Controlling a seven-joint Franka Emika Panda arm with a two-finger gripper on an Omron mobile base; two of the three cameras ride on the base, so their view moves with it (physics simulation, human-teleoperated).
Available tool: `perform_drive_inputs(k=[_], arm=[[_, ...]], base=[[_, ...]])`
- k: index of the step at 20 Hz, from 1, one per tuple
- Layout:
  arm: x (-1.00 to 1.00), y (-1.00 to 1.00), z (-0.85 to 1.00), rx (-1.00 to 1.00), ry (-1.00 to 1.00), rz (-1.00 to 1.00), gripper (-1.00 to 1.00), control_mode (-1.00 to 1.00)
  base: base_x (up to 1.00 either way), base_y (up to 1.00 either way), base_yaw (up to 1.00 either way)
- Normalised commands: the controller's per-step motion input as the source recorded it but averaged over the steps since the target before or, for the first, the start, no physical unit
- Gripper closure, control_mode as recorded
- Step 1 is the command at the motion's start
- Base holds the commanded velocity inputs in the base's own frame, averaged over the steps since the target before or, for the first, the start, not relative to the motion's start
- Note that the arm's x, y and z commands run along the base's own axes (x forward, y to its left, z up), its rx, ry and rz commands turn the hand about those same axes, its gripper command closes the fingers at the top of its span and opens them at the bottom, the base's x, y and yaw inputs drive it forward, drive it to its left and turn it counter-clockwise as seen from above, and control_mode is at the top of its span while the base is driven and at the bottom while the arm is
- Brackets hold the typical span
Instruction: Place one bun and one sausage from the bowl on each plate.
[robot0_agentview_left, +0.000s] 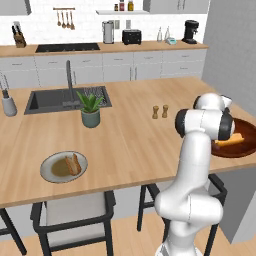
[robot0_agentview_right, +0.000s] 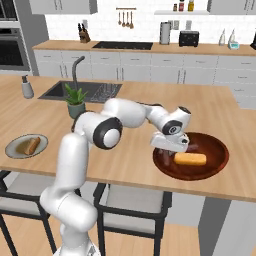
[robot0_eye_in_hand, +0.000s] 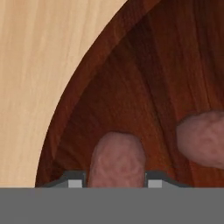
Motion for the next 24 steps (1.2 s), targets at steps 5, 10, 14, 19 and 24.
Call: perform_drive_inputs(k=[5,10,14,19,24], arm=[[0.00,0.37,0.65,0.00,0.00,0.00,1.00,-1.00],[0.00,0.98,0.55,-0.10,0.00,0.00,1.00,-1.00],[0.00,1.00,0.27,-0.19,0.01,0.00,1.00,-1.00],[0.00,1.00,0.10,-0.20,0.02,0.00,1.00,-1.00],[0.00,1.00,0.00,-0.20,0.01,0.00,1.00,-1.00]], base=[[0.00,0.00,0.00],[0.00,0.00,0.00],[0.00,0.00,0.00],[0.00,0.00,0.00],[0.00,0.00,0.00]])
